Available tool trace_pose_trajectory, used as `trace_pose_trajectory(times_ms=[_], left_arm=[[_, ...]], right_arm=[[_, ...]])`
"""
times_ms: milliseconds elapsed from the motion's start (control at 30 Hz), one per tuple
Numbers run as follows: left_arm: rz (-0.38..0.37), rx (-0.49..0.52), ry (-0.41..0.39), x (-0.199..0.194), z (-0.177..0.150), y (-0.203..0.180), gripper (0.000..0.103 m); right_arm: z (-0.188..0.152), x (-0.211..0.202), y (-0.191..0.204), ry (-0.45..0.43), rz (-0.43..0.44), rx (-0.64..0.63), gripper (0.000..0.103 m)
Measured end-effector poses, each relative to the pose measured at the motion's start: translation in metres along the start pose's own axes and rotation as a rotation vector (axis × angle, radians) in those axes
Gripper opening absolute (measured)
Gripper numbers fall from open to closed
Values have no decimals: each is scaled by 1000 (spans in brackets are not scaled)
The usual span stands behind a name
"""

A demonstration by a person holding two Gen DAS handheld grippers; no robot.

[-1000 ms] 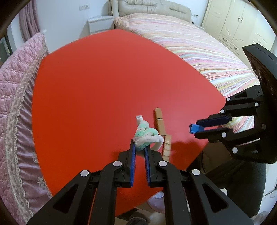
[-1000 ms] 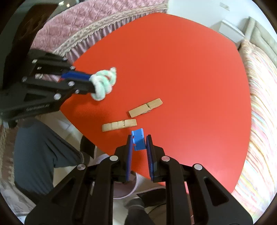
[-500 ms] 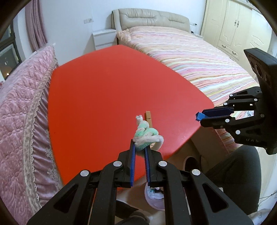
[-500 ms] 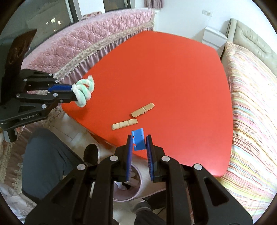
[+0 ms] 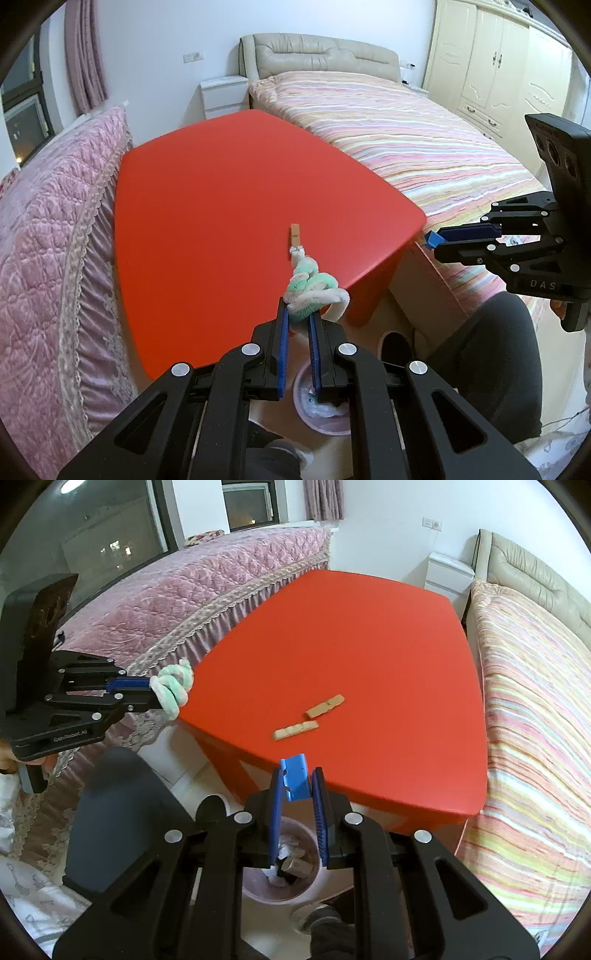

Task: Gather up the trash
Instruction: 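Carry the rope toy and blue block over the pink bin while both grippers open to drop them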

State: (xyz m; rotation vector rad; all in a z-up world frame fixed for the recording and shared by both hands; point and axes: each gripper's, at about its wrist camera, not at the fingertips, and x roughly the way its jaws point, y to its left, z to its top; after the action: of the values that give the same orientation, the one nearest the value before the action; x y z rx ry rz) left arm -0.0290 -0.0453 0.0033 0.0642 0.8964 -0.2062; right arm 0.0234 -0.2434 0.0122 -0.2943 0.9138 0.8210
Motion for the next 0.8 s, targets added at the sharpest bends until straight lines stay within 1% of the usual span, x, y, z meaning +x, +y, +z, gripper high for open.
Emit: trace_pose_trajectory(times_ms=[300, 533, 667, 800], left_arm=[[-37, 9, 8, -12, -26, -21, 10], [-66, 9, 55, -5, -49, -35, 10], [-76, 18, 81, 1, -55, -39, 10], [-83, 23, 86, 2, -55, -41, 10]], right_arm=[[-31, -15, 18, -8, 31, 31, 16], [-52, -13, 30, 24, 55, 34, 16], [-57, -8, 33, 36, 69, 36, 16], [-56, -5, 33, 43, 75, 38, 16]])
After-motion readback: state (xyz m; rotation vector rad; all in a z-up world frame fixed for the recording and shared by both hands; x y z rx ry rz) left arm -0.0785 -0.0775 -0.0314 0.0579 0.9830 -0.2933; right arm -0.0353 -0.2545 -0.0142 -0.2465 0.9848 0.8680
